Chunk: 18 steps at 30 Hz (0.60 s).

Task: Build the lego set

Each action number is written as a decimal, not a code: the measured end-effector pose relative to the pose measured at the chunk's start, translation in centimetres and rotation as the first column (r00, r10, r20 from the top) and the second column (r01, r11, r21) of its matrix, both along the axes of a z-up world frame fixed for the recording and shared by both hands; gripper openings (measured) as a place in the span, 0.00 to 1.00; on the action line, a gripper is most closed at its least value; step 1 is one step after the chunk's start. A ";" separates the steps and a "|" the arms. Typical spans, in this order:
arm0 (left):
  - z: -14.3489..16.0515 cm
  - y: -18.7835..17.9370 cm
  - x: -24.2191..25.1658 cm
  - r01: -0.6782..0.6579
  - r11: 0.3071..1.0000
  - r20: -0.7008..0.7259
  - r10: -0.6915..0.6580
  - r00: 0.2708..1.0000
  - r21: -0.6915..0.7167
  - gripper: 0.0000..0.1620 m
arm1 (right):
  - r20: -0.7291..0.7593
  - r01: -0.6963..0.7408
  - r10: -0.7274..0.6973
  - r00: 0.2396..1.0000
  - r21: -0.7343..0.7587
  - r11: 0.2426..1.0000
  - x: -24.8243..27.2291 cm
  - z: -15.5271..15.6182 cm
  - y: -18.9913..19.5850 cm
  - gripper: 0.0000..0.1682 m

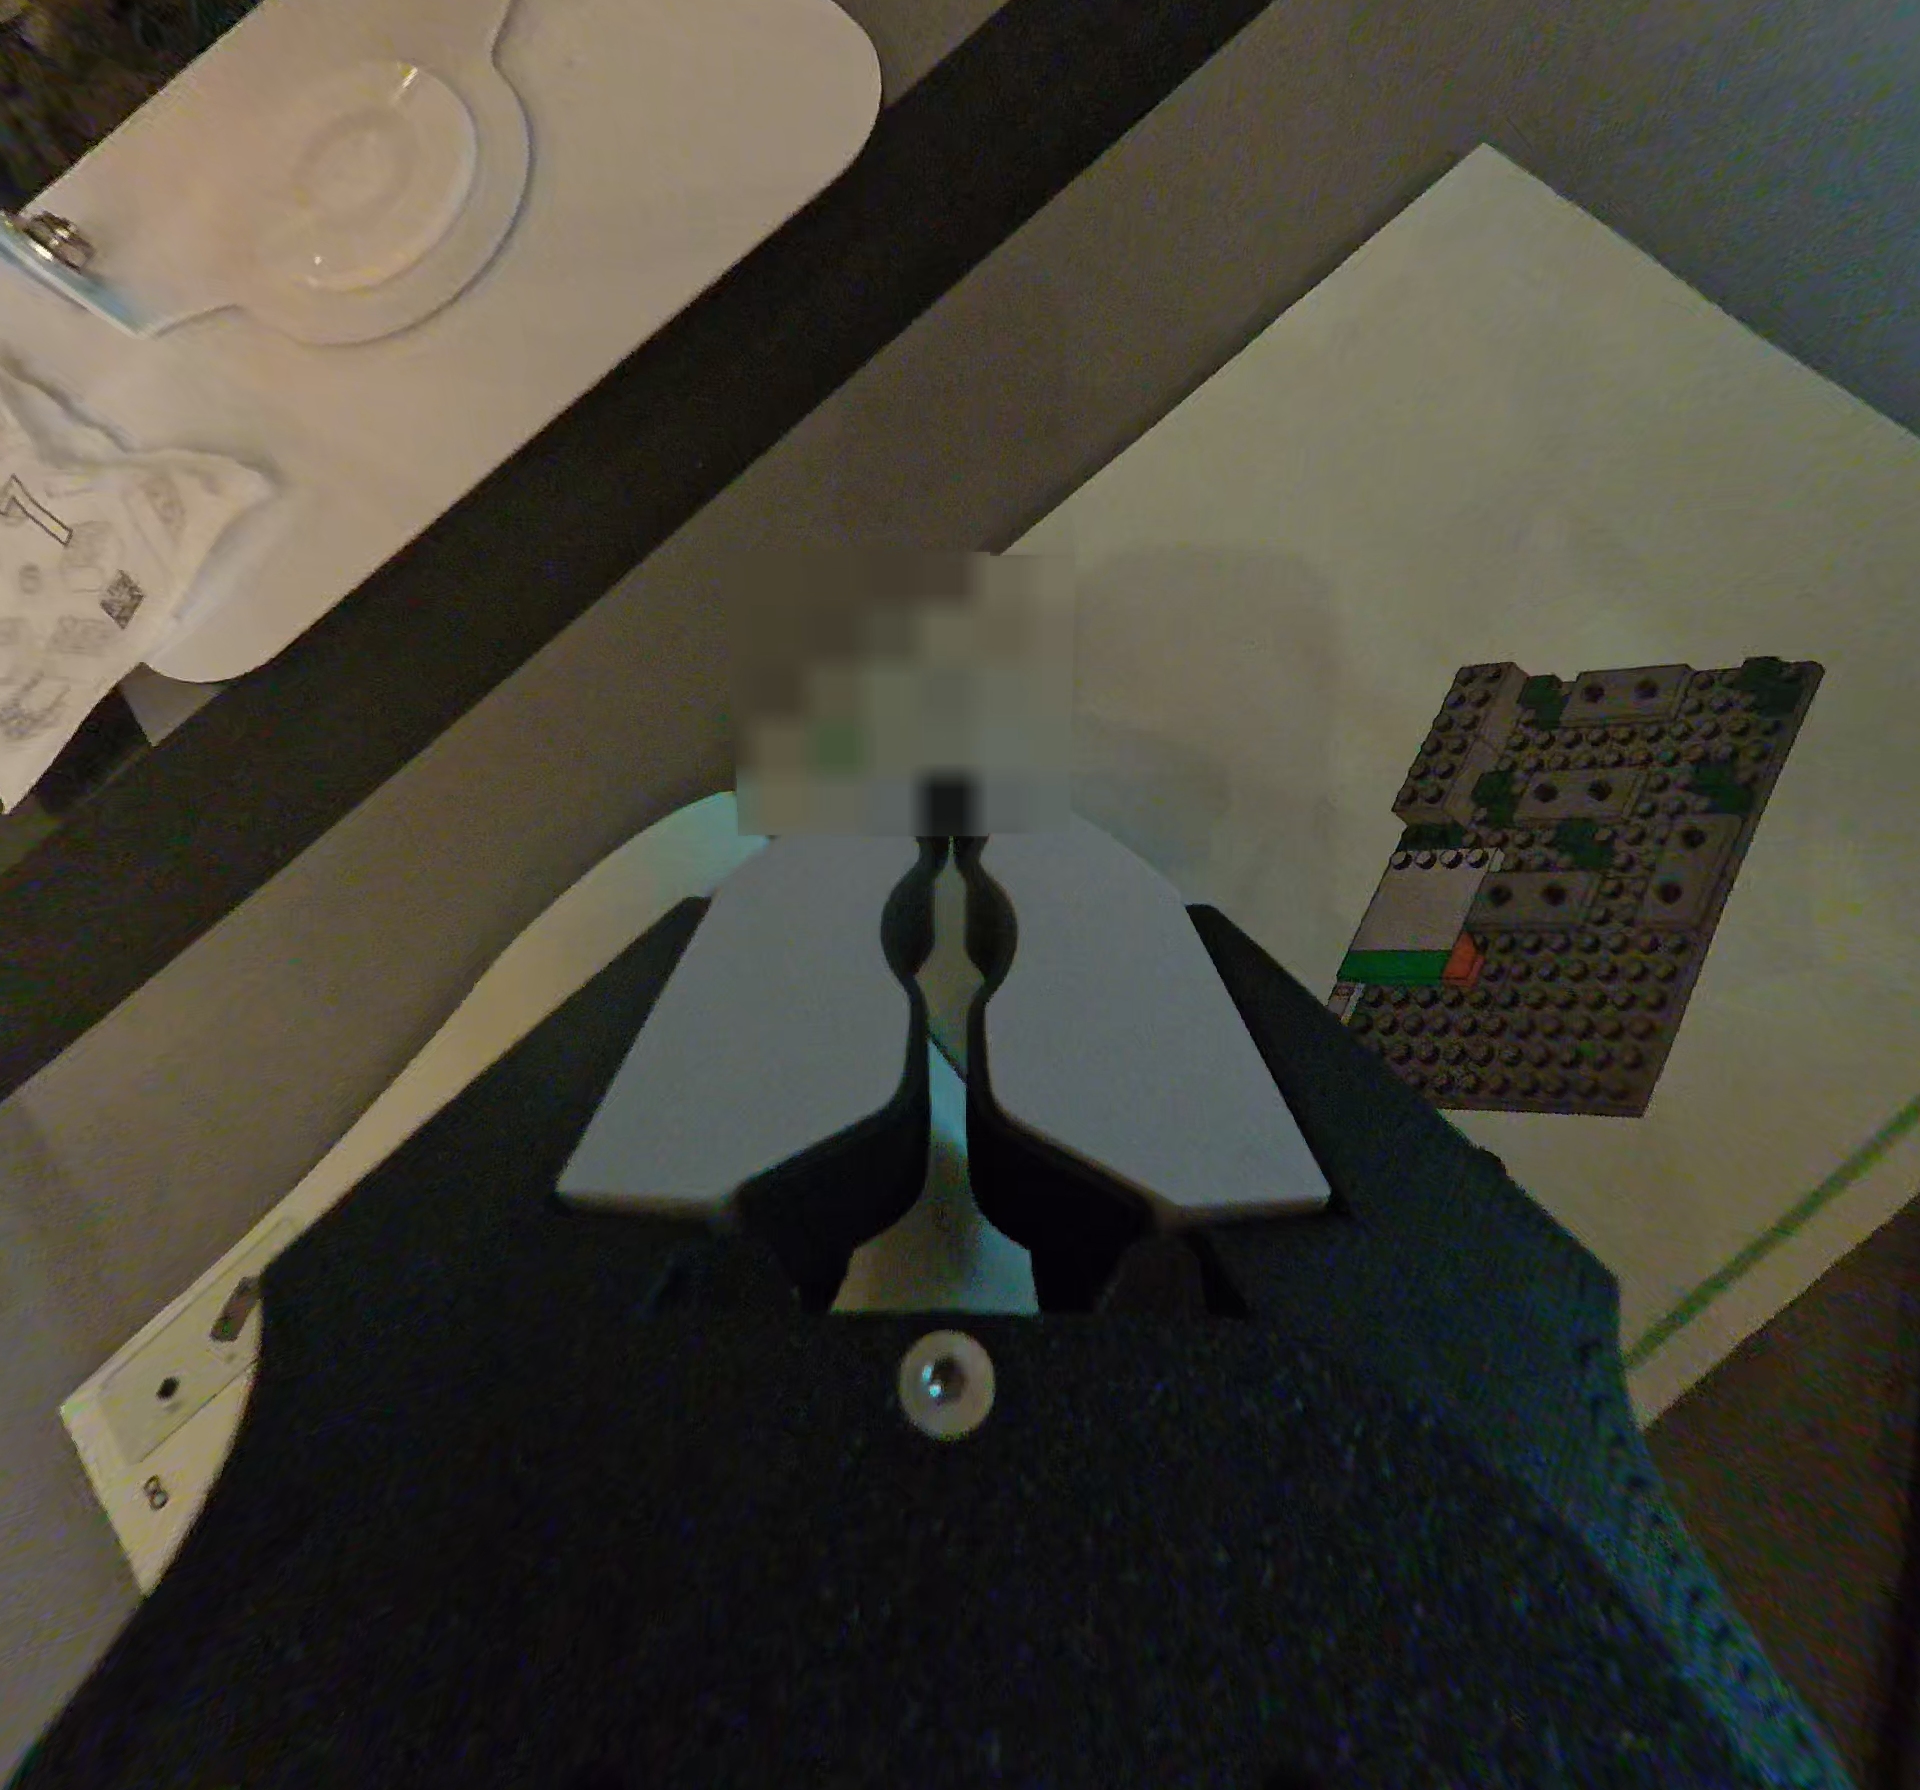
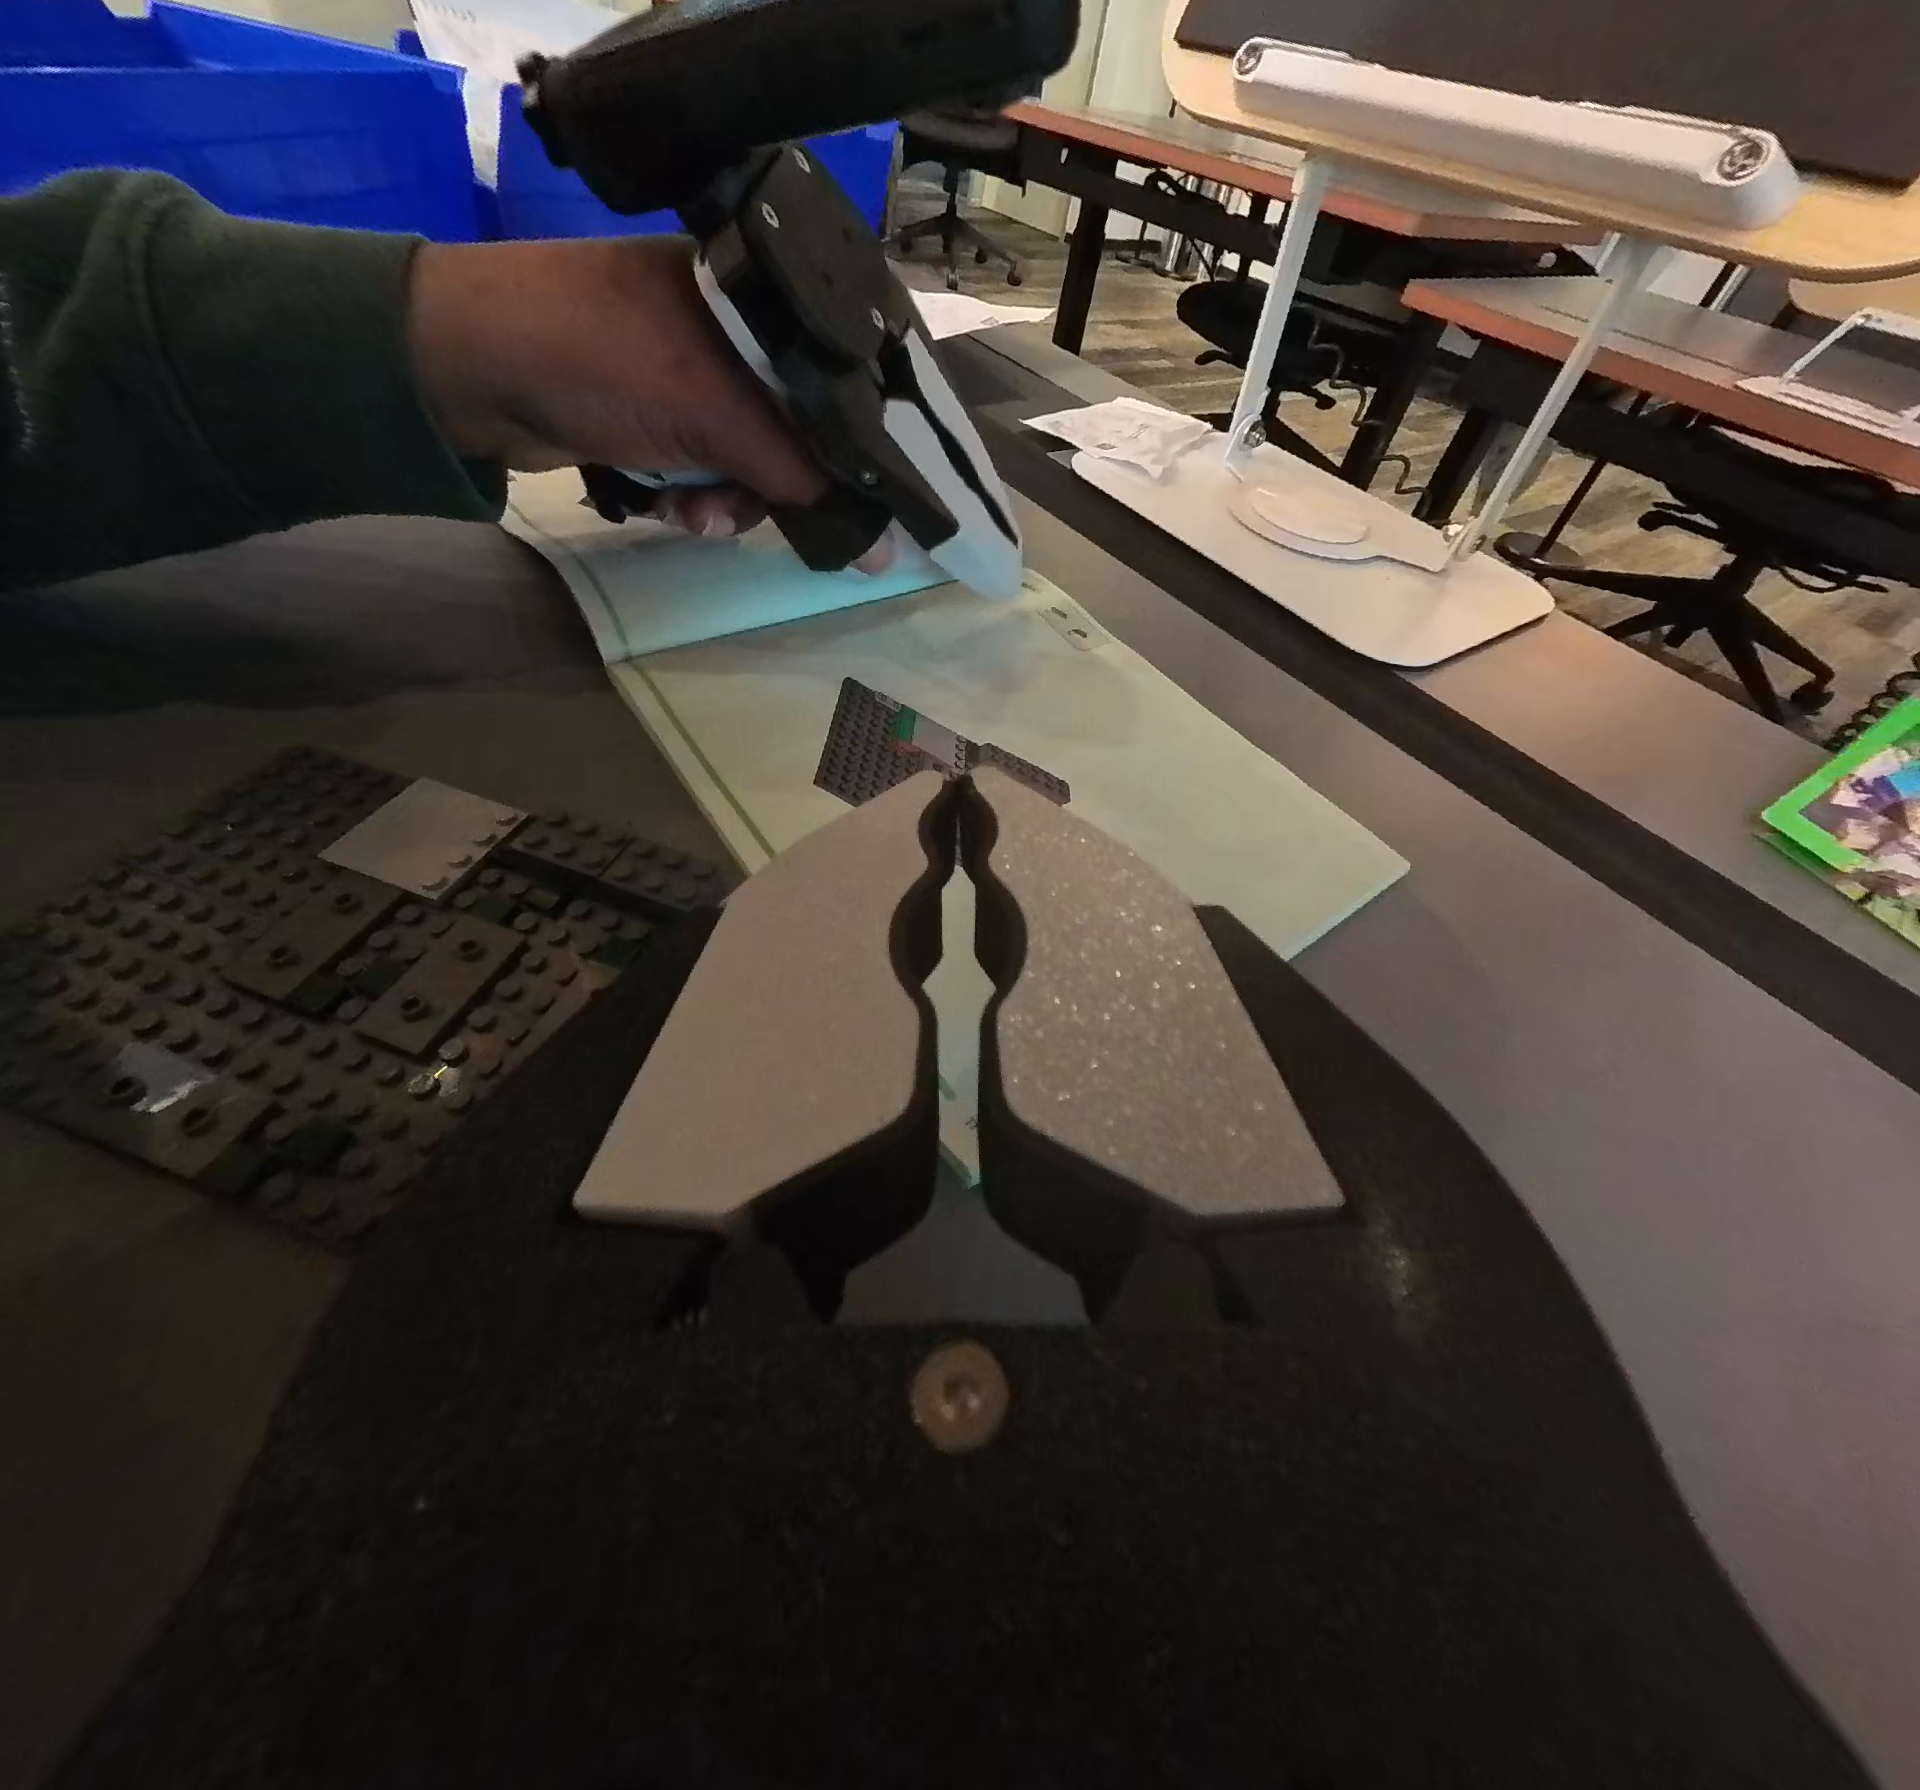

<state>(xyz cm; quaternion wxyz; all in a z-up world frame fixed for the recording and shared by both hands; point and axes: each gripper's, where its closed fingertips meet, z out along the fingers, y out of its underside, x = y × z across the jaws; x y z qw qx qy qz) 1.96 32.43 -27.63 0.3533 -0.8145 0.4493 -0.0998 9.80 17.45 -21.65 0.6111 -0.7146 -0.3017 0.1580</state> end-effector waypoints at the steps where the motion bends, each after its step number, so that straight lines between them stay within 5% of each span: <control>1: 0.0 0.0 0.0 0.000 1.000 0.000 0.000 1.000 0.000 0.00 | -0.001 0.000 0.000 1.000 0.001 1.000 0.0 0.0 0.0 0.00; 18: 0.0 -0.1 0.0 0.005 1.000 0.005 -0.005 1.000 -0.001 0.00 | 0.001 0.000 0.000 1.000 0.001 1.000 0.0 0.0 0.0 0.00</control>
